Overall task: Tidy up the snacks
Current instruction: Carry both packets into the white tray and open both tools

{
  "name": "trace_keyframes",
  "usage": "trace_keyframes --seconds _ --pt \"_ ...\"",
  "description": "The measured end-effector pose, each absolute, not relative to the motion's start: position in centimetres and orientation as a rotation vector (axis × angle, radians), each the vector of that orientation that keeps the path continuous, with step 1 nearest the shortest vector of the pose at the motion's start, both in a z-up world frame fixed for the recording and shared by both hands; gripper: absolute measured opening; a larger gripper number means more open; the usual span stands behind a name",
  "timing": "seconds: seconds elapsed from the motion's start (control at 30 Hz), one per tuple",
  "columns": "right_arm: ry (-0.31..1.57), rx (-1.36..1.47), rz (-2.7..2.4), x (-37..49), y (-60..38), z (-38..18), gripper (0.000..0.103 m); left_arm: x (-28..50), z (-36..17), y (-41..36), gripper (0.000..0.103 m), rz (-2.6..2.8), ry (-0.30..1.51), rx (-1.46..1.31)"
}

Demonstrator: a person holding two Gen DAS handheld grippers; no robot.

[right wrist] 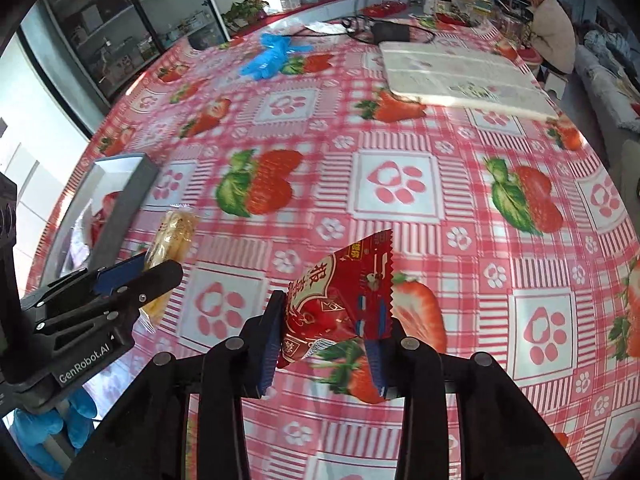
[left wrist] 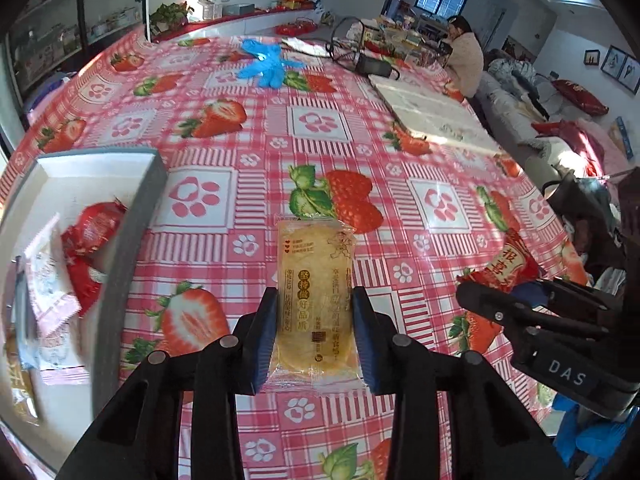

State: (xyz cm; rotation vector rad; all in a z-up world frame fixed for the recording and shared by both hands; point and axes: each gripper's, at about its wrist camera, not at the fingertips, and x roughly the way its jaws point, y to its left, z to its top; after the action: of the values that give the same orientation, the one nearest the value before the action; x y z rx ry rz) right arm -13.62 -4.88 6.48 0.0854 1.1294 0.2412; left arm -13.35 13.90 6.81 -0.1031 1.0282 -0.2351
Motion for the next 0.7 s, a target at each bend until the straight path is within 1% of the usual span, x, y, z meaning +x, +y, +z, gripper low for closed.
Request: trace_keyframes --seconds 0.13,0.23,0.4,0.53,0.6,0.63,0.67,0.7 --pt "1.098 0.071 0.38 -12.7 0.5 9.5 0.038 -14.7 10.1 18.8 0.039 -0.155 0.974 -0.136" --pt "1.102 0.063 0.497 -12.0 5.6 10.8 0.038 -15.6 11.1 23.4 0.039 -0.057 0.977 -0.162" --pt "1.123 0.008 0.655 -11.4 14.8 11.2 0.038 -17.2 10.4 30.2 0.039 0.1 1.01 -0.195" --pt "1.172 -0.042 0.714 -10.4 20.5 10.1 0.039 -17.8 8.7 33.1 0.04 0.165 1.049 -0.209" --pt "1.192 -0.08 0.728 -10.1 22.6 9.6 0.039 -18.0 8.0 33.9 0.046 0.189 1.05 -0.211" --pt "1.2 -0.103 0.731 -10.0 23.5 9.3 0.043 -18.0 7.8 34.2 0.063 0.201 1.044 -0.21" --pt "1.208 -0.129 0.727 -10.0 24.2 9.0 0.046 -18.1 7.6 34.5 0.084 0.218 1.034 -0.208" --pt "1.211 -0.157 0.719 -10.0 24.7 8.8 0.047 -18.3 7.7 34.8 0.088 0.234 1.017 -0.204"
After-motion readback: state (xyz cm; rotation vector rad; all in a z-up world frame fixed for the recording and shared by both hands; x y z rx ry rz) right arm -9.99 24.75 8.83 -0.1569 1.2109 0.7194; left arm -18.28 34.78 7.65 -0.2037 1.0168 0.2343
